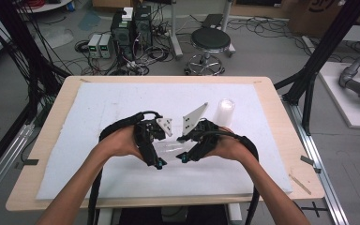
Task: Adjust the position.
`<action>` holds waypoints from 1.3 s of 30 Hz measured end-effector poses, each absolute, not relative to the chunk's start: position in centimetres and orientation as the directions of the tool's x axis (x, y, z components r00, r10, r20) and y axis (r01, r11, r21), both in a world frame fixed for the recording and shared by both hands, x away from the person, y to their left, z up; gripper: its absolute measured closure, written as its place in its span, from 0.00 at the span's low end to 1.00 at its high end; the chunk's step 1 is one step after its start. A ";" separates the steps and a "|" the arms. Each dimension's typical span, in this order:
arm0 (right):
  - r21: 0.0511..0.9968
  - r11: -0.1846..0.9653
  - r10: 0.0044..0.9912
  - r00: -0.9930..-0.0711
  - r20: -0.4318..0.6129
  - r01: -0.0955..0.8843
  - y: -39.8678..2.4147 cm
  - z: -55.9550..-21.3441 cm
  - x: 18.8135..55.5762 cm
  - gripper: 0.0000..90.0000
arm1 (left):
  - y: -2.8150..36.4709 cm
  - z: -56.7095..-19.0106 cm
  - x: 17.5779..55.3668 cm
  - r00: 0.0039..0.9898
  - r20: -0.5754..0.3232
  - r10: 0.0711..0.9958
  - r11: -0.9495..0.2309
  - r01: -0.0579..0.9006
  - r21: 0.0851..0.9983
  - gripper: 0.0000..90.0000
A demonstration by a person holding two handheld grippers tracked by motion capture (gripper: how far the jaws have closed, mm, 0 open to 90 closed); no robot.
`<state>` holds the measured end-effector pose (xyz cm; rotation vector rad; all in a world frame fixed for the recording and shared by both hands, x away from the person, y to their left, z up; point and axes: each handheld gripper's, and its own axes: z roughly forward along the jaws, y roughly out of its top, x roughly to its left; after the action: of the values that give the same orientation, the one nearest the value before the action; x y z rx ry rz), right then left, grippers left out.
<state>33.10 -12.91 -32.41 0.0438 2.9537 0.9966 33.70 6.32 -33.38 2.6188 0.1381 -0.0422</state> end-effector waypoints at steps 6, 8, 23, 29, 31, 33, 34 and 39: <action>0.630 0.776 0.056 -0.998 -0.012 0.036 -13.6 -32.6 33.1 0.47 | 7.6 -33.3 33.4 0.989 -0.076 0.125 -0.782 0.145 0.606 0.08; 0.659 0.751 0.060 -0.998 -0.019 0.033 -14.2 -32.7 33.0 0.47 | 8.6 -33.4 33.2 0.989 -0.068 0.132 -0.746 0.145 0.650 0.08; 0.853 0.516 0.102 -0.994 0.028 0.076 -17.4 -35.2 32.4 0.47 | 13.5 -37.3 31.2 0.974 -0.100 0.204 -0.302 0.160 0.940 0.08; 0.896 0.437 0.108 -0.994 0.033 0.077 -17.7 -36.3 32.2 0.47 | 14.0 -39.0 30.9 0.971 -0.115 0.208 -0.181 0.154 0.971 0.08; 0.911 0.406 0.105 -0.994 0.033 0.073 -17.8 -36.8 32.2 0.47 | 14.0 -39.5 30.8 0.969 -0.125 0.213 -0.158 0.160 0.974 0.08; 0.914 0.400 0.107 -0.994 0.031 0.072 -17.8 -37.0 32.2 0.47 | 13.9 -40.0 30.8 0.969 -0.130 0.209 -0.139 0.161 0.977 0.08; 0.915 0.396 0.101 -0.994 0.033 0.071 -17.8 -37.1 32.2 0.47 | 13.9 -40.2 30.8 0.968 -0.136 0.209 -0.129 0.165 0.978 0.08; 0.930 0.362 0.093 -0.995 0.038 0.069 -17.9 -37.7 32.0 0.47 | 13.5 -41.0 30.8 0.966 -0.150 0.211 -0.090 0.172 0.981 0.08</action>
<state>32.05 -17.90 -37.66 0.1530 2.5751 1.7558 30.78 13.55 -41.00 1.6685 0.2931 0.0332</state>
